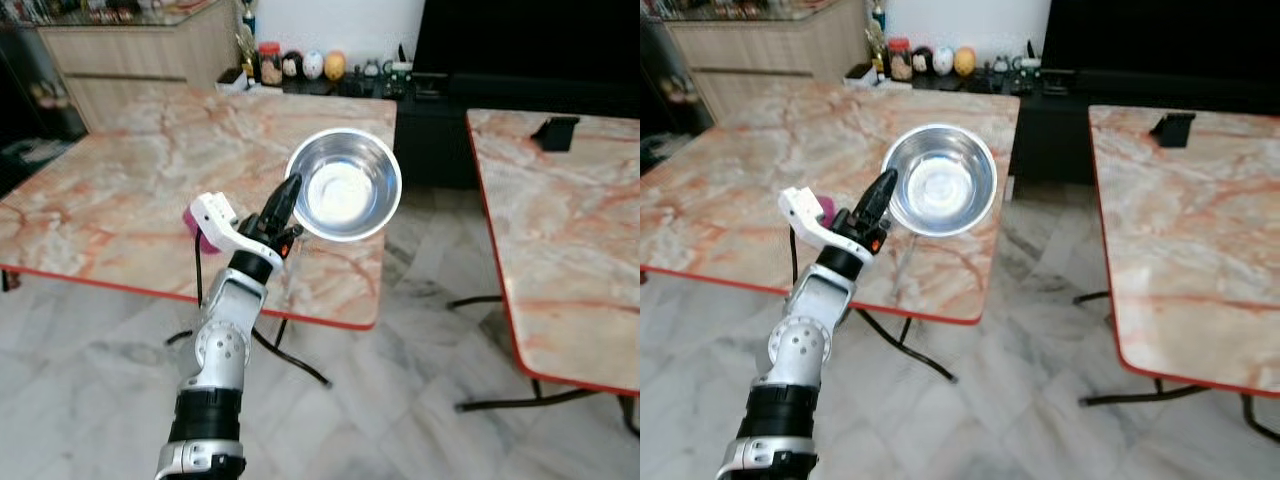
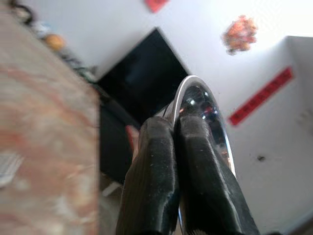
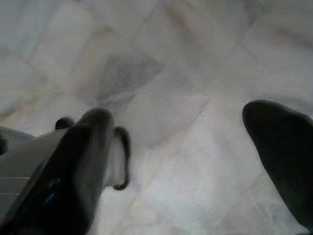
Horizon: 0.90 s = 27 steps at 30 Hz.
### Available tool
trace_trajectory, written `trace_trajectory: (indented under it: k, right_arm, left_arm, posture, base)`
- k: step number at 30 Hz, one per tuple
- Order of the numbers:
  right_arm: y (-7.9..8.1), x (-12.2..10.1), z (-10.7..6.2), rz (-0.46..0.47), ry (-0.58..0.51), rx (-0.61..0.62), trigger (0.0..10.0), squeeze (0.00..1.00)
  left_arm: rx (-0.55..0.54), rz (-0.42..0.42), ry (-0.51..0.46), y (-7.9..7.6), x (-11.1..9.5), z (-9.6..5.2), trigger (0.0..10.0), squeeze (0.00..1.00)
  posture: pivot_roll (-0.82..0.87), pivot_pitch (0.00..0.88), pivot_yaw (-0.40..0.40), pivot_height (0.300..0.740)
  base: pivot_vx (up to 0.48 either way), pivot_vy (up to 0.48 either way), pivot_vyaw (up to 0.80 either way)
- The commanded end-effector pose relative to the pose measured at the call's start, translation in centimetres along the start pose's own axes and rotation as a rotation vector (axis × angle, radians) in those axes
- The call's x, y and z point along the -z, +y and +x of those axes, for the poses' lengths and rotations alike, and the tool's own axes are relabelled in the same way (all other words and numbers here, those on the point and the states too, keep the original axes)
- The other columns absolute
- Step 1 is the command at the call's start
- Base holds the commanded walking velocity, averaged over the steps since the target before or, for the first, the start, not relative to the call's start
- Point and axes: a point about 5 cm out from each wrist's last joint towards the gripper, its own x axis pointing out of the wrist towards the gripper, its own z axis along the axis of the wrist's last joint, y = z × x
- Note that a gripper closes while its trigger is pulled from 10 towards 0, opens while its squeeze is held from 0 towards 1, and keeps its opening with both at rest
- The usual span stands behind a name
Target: Setting the table
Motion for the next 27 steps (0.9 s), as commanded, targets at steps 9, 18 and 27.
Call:
trace_trajectory:
  k: [9,18,27]
  right_arm:
    - [-0.24,0.48,-0.23,0.005,0.015,0.004,10.0,0.0]
    - [-0.18,0.15,-0.12,0.018,-0.005,0.009,10.0,0.0]
    - [-0.29,-0.15,-0.02,0.028,-0.014,0.021,10.0,0.0]
  left_arm:
    - [0.034,-0.005,-0.015,-0.67,-0.08,0.48,10.0,0.0]
    - [0.047,0.008,0.002,-0.91,-0.02,0.81,10.0,0.0]
    - [0.064,0.084,0.061,-0.35,-0.88,-0.02,10.0,0.0]
  posture:
    - [0.01,0.0,-0.019,0.74]
    - [0.0,0.0,-0.009,0.74]
    - [0.01,0.0,-0.01,0.74]
  base:
    - [0.0,-0.38,0.0]
    - [0.0,-0.38,0.0]
    - [0.0,-0.38,0.0]
